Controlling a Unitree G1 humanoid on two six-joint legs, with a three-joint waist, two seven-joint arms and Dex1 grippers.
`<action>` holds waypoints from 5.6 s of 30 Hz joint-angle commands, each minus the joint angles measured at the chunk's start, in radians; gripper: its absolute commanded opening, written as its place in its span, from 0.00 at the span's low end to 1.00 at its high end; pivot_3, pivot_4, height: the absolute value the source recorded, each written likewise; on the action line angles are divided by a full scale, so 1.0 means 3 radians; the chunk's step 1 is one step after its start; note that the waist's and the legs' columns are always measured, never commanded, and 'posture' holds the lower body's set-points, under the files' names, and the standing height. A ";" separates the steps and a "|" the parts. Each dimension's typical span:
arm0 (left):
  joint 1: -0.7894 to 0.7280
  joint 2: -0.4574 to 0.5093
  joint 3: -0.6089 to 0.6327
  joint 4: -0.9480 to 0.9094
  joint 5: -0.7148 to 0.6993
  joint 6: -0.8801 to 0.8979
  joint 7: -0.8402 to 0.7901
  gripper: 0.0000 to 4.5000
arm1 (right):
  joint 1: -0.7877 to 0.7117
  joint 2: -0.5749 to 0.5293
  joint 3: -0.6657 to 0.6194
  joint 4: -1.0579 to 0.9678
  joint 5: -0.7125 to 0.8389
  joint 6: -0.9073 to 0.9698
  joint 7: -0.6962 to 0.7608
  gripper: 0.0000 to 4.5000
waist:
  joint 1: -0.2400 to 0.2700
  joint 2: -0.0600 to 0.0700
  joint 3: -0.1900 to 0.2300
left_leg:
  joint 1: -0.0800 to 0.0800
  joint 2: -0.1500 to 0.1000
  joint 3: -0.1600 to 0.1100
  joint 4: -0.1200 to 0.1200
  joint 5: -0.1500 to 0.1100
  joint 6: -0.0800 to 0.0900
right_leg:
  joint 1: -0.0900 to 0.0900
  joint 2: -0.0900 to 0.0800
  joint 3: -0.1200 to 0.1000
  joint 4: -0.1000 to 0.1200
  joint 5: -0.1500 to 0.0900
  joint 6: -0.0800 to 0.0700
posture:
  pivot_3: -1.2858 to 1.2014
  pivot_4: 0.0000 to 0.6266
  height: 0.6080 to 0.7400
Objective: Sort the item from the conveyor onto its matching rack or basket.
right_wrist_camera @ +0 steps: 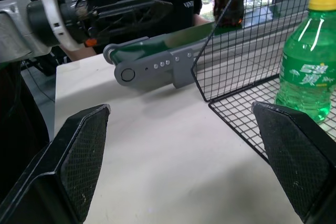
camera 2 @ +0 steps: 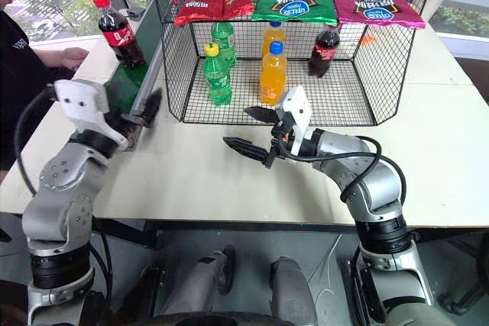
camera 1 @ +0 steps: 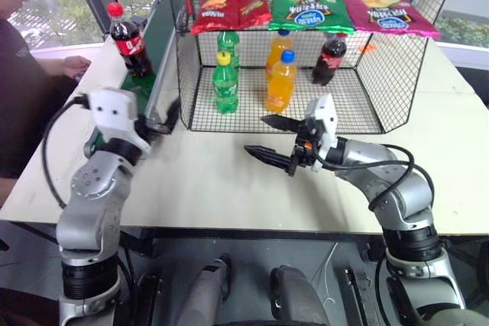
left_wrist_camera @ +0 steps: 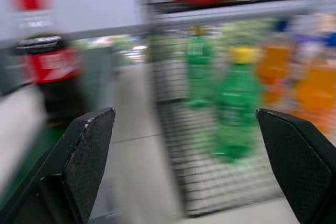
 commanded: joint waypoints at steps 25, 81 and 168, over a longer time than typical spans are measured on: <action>0.0085 -0.0126 0.0257 0.0740 0.0198 -0.0553 0.0394 1.00 | -0.0012 0.0014 0.0003 -0.0097 0.0024 -0.0066 -0.0019 1.00 | 0.0002 -0.0001 0.0000 | 0.0000 -0.0001 0.0000 0.0000 0.0000 0.0000 | -0.0001 -0.0001 0.0000 -0.0001 0.0001 0.0000 | 0.52 0.24 0.98; -0.0747 -0.0048 -0.1737 0.1115 -0.0069 -0.0953 -0.2120 0.64 | -0.0419 -0.0266 -0.0365 -0.0458 0.0515 0.0340 -0.0340 1.00 | -0.0001 -0.0004 0.0001 | -0.0010 -0.0002 0.0000 -0.0002 0.0003 0.0007 | -0.0005 -0.0004 0.0000 -0.0011 0.0001 0.0000 | 0.52 0.24 0.98; -0.0654 -0.0129 -0.1325 0.1127 0.0059 -0.0836 -0.1638 1.00 | -0.1698 -0.0135 -0.0800 0.3389 -0.1159 -0.2121 -0.1520 0.98 | -0.0020 0.0002 0.0003 | 0.0006 -0.0001 0.0006 0.0000 0.0009 0.0008 | 0.0001 0.0013 0.0006 0.0011 0.0008 0.0012 | 0.52 0.24 0.98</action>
